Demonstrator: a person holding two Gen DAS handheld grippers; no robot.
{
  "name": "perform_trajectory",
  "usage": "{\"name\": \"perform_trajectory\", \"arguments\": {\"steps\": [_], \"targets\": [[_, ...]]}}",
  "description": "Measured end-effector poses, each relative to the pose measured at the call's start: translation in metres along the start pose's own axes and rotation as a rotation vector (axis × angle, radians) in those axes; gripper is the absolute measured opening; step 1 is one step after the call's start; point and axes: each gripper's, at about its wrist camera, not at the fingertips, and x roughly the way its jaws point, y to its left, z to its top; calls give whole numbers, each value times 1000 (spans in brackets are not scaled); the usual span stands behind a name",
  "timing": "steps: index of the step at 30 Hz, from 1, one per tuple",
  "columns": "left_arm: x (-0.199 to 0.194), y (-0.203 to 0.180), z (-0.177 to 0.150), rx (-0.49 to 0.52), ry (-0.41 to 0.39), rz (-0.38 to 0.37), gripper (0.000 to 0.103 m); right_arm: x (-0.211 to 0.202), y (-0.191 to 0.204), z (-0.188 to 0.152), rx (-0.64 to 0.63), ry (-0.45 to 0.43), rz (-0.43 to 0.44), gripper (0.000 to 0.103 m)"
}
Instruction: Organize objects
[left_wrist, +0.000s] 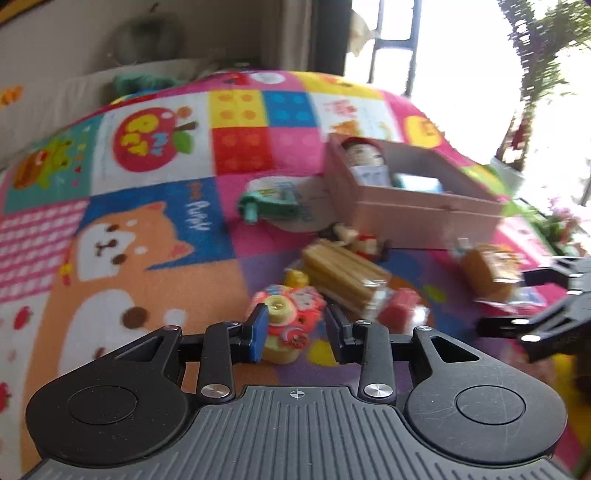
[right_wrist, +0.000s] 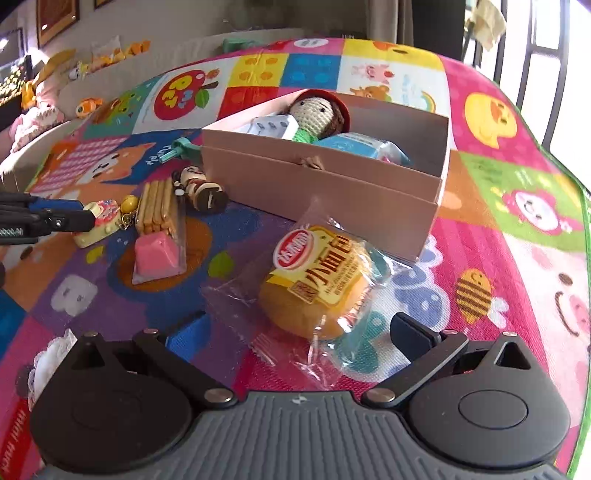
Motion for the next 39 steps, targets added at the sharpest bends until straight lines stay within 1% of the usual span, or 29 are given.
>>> {"name": "perform_trajectory", "arguments": {"steps": [2,3,5,7,8,9,10,12,14,16,17,19,20,22,24,30,33,34,36,37,39], "targets": [[-7,-8,2,2,-16,-72,37,1,-1,1,7,-2,4,103],[-7,-14,5,-8,-7,-93,37,1,-1,1,10,-2,4,103],[1,-23,8,-81,28,-105,37,1,0,1,12,-4,1,103],[15,-32,9,-164,97,-115,37,-1,-2,0,23,-8,-4,103],[22,-35,9,-195,114,-111,37,-2,-5,-1,45,-14,-12,103],[26,-36,11,-225,114,-86,37,-4,-9,-1,73,-24,-14,103],[30,-37,13,-265,104,-47,37,-5,-15,-1,108,-31,-9,103],[35,-38,19,-336,66,-5,37,-7,-25,-2,166,-47,-3,103],[44,-40,27,-355,53,46,37,-9,-28,-4,186,-56,0,103],[54,-45,31,-348,62,92,38,-9,-28,-4,188,-60,-4,103],[60,-47,34,-333,67,115,41,-9,-27,-4,186,-60,-6,103],[73,-51,38,-284,83,175,52,-9,-26,-5,183,-60,-10,103],[78,-52,37,-266,83,200,54,-9,-26,-5,182,-60,-11,103],[85,-55,37,-207,62,235,59,-9,-26,-5,184,-61,-11,103],[89,-55,37,-174,56,247,61,-9,-26,-5,190,-63,-11,103],[92,-54,40,-157,79,247,61,-7,-20,-6,176,-57,-33,103],[88,-55,37,-140,77,233,58,-8,-18,-8,173,-58,-43,103],[84,-56,34,-133,83,218,57,-8,-19,-9,179,-61,-41,103],[72,-58,27,-113,105,174,48,-11,-23,-11,208,-73,-26,103],[65,-60,22,-100,117,143,47,-12,-26,-12,222,-76,-15,103],[49,-66,9,-31,138,113,45,-13,-28,-12,234,-77,2,103]]}}
